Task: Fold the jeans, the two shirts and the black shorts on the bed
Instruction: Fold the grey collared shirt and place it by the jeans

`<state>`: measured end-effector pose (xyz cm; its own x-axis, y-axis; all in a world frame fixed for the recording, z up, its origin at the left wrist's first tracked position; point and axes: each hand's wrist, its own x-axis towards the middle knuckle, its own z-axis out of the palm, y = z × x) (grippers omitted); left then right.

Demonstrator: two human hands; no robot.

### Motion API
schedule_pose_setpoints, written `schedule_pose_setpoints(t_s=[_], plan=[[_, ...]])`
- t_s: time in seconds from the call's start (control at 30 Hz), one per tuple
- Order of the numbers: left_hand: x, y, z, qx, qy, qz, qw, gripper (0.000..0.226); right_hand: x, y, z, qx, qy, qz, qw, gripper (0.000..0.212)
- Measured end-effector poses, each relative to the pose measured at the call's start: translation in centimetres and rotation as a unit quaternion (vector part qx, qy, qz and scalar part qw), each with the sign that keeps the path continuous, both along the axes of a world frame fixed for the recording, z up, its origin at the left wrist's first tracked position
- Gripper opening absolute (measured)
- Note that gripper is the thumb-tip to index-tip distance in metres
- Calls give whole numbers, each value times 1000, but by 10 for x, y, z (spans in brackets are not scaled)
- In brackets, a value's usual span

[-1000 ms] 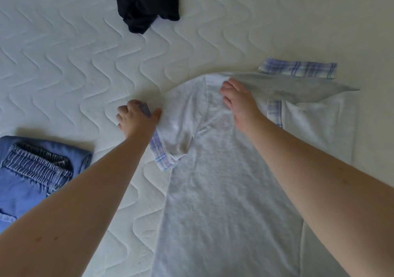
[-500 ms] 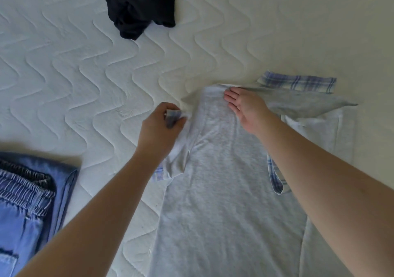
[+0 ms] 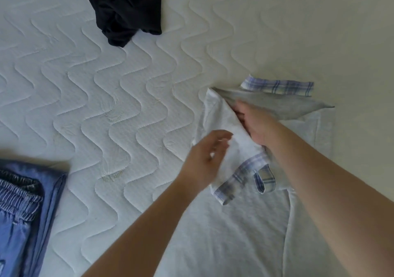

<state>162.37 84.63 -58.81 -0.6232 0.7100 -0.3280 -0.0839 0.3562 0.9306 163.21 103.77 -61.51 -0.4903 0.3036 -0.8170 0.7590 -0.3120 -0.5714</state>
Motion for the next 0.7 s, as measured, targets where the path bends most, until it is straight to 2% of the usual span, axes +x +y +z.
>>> schedule_pose_setpoints(t_s=[0.03,0.07,0.1,0.13,0.17,0.2,0.27,0.33,0.43,0.47,0.57,0.6,0.7], plan=[[-11,-1,-9,-19,31,19,999,22,5,2,3,72,-41,93,992,54],[-24,-1,-18,-46,75,24,996,24,12,2,5,143,-85,188,968,58],[-38,1,-26,-74,116,16,990,27,20,2,1,189,-108,257,942,56],[-53,5,-31,-103,149,-6,983,30,24,-2,2,208,-113,287,928,42],[-68,12,-35,-134,175,-41,974,35,28,-6,1,216,-109,287,927,25],[-81,20,-39,-167,196,-89,962,42,30,-11,2,229,-106,289,924,20],[-103,41,-41,-213,240,-204,925,62,33,-17,0,264,-94,307,909,39],[-116,61,-42,-214,281,-306,884,72,34,-21,5,299,-73,315,898,46],[-130,88,-36,-243,302,-400,830,63,42,-25,6,330,-47,323,886,22],[-135,96,-34,-257,316,-423,809,59,45,-25,7,339,-51,332,879,20],[-150,114,-29,-305,372,-482,732,48,59,-23,11,360,-93,395,840,40],[-154,118,-28,-316,382,-488,719,45,63,-23,15,356,-99,403,837,42],[-163,124,-25,-312,396,-483,716,37,72,-20,25,297,-69,355,884,38]])
